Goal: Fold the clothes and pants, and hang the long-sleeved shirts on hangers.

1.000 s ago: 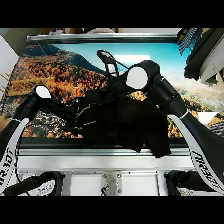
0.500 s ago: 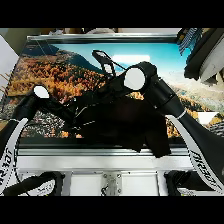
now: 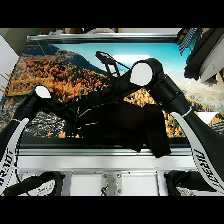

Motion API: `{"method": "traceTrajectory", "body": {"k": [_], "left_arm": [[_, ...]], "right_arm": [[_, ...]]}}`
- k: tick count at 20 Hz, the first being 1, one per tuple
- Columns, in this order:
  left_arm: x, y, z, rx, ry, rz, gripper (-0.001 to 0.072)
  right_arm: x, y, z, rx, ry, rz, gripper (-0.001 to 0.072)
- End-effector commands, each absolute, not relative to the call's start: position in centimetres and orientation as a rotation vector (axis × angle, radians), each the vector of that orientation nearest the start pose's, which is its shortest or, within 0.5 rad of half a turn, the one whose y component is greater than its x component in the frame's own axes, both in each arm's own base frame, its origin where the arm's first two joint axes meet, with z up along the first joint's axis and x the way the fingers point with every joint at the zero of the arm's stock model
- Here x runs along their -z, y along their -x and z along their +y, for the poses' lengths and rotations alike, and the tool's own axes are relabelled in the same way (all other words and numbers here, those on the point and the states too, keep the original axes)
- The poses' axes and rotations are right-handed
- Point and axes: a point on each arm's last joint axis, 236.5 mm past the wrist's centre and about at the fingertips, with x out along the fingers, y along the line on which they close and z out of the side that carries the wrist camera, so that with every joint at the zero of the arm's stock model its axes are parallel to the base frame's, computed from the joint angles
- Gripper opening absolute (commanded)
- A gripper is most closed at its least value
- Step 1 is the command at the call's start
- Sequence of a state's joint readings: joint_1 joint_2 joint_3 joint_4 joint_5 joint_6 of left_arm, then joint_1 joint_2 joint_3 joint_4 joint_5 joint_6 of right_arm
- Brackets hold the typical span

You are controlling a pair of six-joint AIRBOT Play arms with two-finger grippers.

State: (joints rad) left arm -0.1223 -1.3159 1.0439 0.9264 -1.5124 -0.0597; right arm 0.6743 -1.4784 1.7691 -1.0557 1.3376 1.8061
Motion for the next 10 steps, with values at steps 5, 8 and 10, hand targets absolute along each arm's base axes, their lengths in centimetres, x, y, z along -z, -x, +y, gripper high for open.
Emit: {"method": "traceTrajectory", "body": {"k": [5, 8, 10], "left_arm": [[-0.3, -25.7, -17.1, 1.585, -0.58, 0.951, 0.0016], [-0.3, -25.7, -17.1, 1.579, -0.573, 0.959, 0.0016], [-0.3, -25.7, -17.1, 1.578, -0.573, 0.959, 0.0016]], "right_arm": [[-15.3, -29.2, 33.6, -0.754, -0.065, 1.298, 0.0532], [-15.8, -29.1, 33.5, -0.774, -0.049, 1.277, 0.0533], [-16.7, -28.8, 33.3, -0.788, -0.044, 1.251, 0.0536]]}}
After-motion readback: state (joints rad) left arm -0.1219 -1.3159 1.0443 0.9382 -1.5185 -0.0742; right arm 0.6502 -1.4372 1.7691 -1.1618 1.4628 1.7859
